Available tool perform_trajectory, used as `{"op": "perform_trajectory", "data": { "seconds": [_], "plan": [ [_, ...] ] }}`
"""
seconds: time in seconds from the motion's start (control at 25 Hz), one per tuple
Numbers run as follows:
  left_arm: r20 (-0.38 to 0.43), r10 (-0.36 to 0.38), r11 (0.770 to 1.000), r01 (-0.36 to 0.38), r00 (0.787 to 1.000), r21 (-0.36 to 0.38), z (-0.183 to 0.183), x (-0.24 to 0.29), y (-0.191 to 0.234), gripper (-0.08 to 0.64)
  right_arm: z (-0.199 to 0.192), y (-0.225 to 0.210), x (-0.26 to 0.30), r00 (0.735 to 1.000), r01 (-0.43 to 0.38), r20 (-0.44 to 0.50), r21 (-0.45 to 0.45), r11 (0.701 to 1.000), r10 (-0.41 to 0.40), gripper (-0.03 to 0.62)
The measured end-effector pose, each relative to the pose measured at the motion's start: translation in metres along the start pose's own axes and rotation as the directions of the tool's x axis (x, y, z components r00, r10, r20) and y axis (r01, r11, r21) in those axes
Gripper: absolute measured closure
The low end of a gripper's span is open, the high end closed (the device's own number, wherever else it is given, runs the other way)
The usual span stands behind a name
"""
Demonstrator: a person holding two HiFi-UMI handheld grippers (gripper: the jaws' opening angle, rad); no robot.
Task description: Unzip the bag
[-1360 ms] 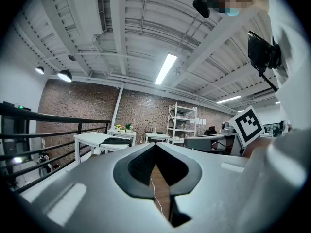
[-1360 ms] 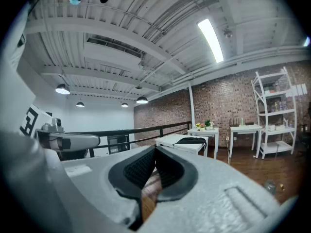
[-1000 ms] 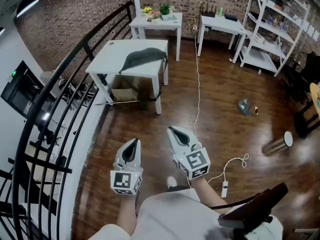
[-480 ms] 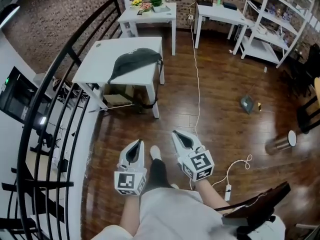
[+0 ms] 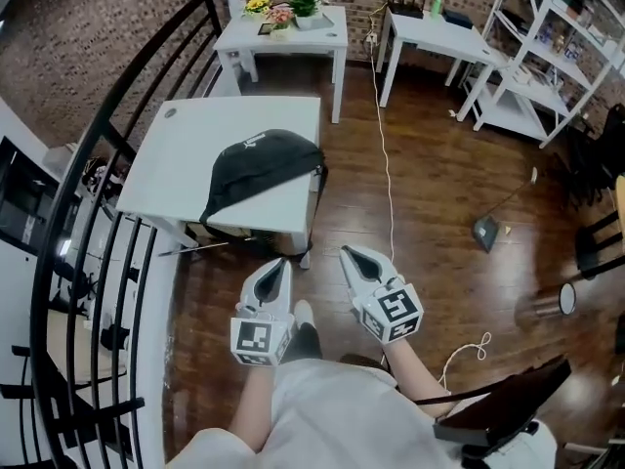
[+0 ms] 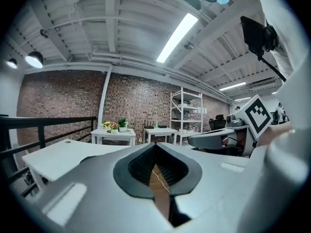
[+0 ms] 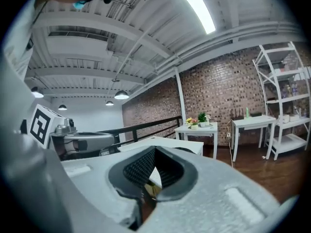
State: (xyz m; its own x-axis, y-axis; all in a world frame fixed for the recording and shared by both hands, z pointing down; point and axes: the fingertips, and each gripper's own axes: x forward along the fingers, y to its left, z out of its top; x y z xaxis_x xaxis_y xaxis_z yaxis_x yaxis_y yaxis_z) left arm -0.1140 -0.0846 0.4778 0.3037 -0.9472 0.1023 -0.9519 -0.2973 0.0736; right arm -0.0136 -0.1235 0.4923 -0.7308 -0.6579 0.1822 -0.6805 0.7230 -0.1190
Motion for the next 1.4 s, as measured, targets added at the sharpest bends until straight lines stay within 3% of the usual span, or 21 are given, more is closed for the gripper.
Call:
{"op": "perform_trajectory", "data": {
  "seconds": [0.12, 0.28, 0.52, 0.6, 0.8, 1.04, 1.12, 1.24, 1.4],
  "plan": [
    [-0.034, -0.020, 1.000, 0.020, 0.999, -0.005, 0.004, 0.060, 0.047, 0.543, 0.018, -0.036, 0.065, 1.000, 0.031, -0.006, 0.010, 0.999, -0.031, 0.601],
    [-0.106, -0.041, 0.999, 0.037, 0.993, -0.039, -0.020, 0.127, 0.080, 0.543, -0.001, -0.086, 0.128, 0.996, 0.033, -0.088, -0.020, 0.999, -0.035, 0.600],
    [-0.266, -0.034, 0.996, 0.010, 0.964, -0.090, -0.077, 0.212, 0.091, 0.543, -0.080, -0.176, 0.207, 0.955, -0.001, -0.295, -0.130, 0.992, -0.037, 0.599],
    [-0.297, -0.022, 0.994, -0.011, 0.955, -0.108, -0.092, 0.244, 0.096, 0.543, -0.110, -0.203, 0.239, 0.933, -0.035, -0.359, -0.136, 0.990, -0.016, 0.495],
    [-0.358, -0.035, 0.989, -0.019, 0.933, -0.145, -0.130, 0.307, 0.106, 0.540, -0.180, -0.253, 0.318, 0.892, -0.089, -0.451, -0.144, 0.986, 0.015, 0.486],
    [-0.456, -0.051, 0.984, -0.033, 0.888, -0.176, -0.176, 0.331, 0.112, 0.504, -0.229, -0.258, 0.361, 0.844, -0.234, -0.528, -0.209, 0.950, 0.092, 0.486],
    [-0.495, -0.061, 0.983, -0.033, 0.867, -0.179, -0.191, 0.332, 0.111, 0.458, -0.230, -0.252, 0.361, 0.834, -0.281, -0.538, -0.226, 0.933, 0.121, 0.537],
    [-0.542, -0.051, 0.988, -0.038, 0.839, -0.150, -0.207, 0.334, 0.109, 0.395, -0.210, -0.245, 0.351, 0.815, -0.293, -0.555, -0.146, 0.945, 0.167, 0.552],
    [-0.526, -0.011, 0.990, -0.066, 0.851, -0.127, -0.201, 0.345, 0.117, 0.391, -0.170, -0.230, 0.335, 0.776, -0.306, -0.589, -0.042, 0.951, 0.224, 0.554]
  ]
}}
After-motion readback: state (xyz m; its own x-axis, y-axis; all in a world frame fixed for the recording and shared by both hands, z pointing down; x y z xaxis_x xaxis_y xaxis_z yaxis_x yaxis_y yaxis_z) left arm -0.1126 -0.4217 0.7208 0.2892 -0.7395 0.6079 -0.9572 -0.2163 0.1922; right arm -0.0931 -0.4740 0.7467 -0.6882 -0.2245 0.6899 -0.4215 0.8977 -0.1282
